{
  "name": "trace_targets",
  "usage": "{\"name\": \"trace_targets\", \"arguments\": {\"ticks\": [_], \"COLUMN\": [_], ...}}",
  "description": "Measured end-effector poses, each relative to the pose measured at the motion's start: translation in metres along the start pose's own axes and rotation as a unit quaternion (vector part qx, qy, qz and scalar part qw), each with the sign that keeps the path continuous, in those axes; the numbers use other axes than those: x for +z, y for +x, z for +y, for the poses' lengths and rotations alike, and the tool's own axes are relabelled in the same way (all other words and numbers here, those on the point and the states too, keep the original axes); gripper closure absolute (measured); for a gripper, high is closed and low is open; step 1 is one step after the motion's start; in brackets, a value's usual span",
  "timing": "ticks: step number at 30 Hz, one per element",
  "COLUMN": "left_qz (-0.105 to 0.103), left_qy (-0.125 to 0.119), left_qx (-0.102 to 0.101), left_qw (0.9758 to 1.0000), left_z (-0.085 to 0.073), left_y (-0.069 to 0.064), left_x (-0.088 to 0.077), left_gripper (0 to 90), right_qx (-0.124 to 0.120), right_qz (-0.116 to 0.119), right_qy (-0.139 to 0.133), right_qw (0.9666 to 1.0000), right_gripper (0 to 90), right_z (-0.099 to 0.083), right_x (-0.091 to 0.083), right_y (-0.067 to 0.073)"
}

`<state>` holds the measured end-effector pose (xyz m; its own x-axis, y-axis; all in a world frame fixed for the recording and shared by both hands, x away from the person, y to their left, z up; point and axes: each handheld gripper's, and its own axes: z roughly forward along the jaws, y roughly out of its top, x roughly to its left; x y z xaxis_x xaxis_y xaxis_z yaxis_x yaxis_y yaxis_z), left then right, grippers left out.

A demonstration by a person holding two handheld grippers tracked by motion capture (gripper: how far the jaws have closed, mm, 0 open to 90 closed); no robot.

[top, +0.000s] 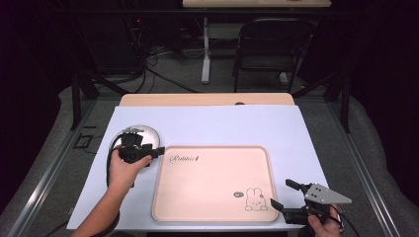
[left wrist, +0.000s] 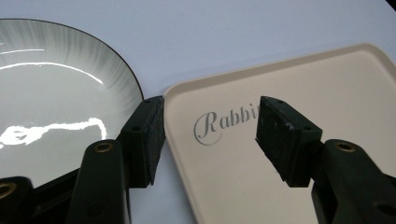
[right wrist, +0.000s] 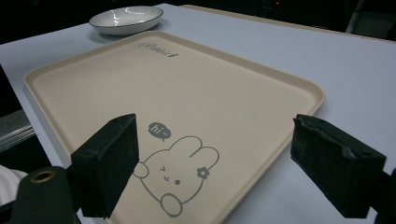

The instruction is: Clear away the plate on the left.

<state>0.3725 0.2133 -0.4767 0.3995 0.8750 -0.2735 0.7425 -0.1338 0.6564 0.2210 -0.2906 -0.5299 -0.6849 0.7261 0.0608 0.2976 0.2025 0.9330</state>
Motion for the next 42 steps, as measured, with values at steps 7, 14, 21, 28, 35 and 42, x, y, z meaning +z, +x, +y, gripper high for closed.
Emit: {"name": "trace_targets", "arguments": {"ticks": [7, 14, 21, 28, 35, 42], "left_qz": [0.019, 0.04, 0.061, 0.077, 0.096, 0.099], "left_qy": [0.005, 0.004, 0.0, -0.009, -0.013, -0.015], "left_qx": [-0.018, -0.039, -0.065, -0.098, -0.124, -0.158], "left_qw": [0.9996, 0.9984, 0.996, 0.9921, 0.9875, 0.9823], "left_z": [0.008, 0.016, 0.02, 0.021, 0.02, 0.016], "left_y": [0.014, 0.031, 0.051, 0.073, 0.092, 0.11], "left_x": [-0.001, -0.008, -0.019, -0.03, -0.038, -0.04], "left_gripper": [41.9, 42.7, 43.2, 43.2, 44.3, 44.3], "right_qx": [0.0, 0.0, 0.0, 0.0, -0.001, 0.001], "right_qz": [0.0, 0.0, 0.0, 0.0, 0.0, 0.0], "right_qy": [0.0, 0.0, 0.0, 0.0, 0.0, 0.0], "right_qw": [1.0, 1.0, 1.0, 1.0, 1.0, 1.0], "right_gripper": [14.8, 14.8, 14.8, 14.8, 14.8, 14.8], "right_z": [0.0, 0.0, 0.0, 0.0, 0.0, 0.0], "right_x": [0.0, 0.0, 0.0, 0.0, 0.001, 0.001], "right_y": [0.0, 0.0, 0.0, 0.0, 0.0, 0.0]}}
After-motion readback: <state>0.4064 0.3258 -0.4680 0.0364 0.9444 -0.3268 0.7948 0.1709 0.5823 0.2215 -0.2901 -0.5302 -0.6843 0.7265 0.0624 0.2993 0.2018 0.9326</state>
